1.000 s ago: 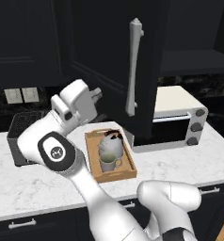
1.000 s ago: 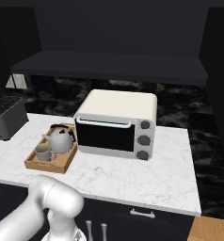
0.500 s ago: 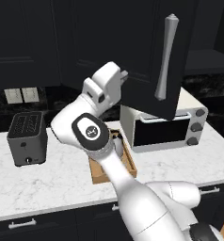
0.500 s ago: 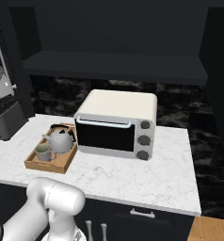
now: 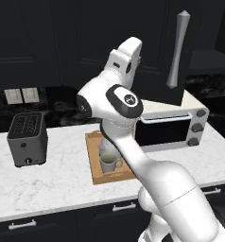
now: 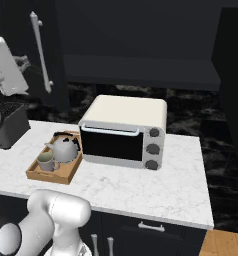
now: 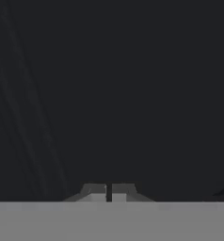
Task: Pick the kettle from the counter and place it on the tray. Then pick the mug from the cabinet and place it on the tray. Then close the cabinet doors.
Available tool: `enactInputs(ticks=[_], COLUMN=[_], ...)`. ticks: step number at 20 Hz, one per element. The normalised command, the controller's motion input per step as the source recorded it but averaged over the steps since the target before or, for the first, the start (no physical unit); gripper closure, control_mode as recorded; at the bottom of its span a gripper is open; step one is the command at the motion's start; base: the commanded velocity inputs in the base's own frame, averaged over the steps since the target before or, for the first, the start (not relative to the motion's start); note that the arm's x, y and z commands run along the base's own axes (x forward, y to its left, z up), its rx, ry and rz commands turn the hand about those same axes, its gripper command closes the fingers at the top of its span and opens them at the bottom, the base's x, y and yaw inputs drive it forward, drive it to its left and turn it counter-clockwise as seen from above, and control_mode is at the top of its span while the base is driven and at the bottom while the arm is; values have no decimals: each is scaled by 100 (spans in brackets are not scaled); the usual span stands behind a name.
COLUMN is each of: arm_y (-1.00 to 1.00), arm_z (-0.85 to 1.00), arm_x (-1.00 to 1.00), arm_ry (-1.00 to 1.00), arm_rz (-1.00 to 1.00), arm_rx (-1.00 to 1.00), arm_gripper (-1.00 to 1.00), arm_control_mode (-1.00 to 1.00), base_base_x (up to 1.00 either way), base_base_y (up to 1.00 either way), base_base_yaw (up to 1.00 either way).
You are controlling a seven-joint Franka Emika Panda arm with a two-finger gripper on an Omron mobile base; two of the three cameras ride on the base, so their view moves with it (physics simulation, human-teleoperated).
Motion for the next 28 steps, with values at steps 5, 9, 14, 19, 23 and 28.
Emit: enactInputs(ticks=[5, 9, 14, 19, 23, 28], arm_y=[-72, -65, -81, -22, 0, 0], arm_z=[3, -4, -16, -38, -29, -25], arm_x=[91, 100, 100, 100, 100, 100], arm_ry=[34, 26, 19, 8, 1, 1], arm_rz=[30, 28, 31, 17, 9, 15], arm_rx=[11, 0, 0, 0, 0, 0], arm_gripper=[100, 100, 100, 100, 100, 100], arm_control_mode=[-100, -100, -100, -100, -100, -100], base_base_x=[0, 0, 0, 0, 0, 0], base_base_y=[0, 0, 0, 0, 0, 0], base_base_yaw=[0, 0, 0, 0, 0, 0])
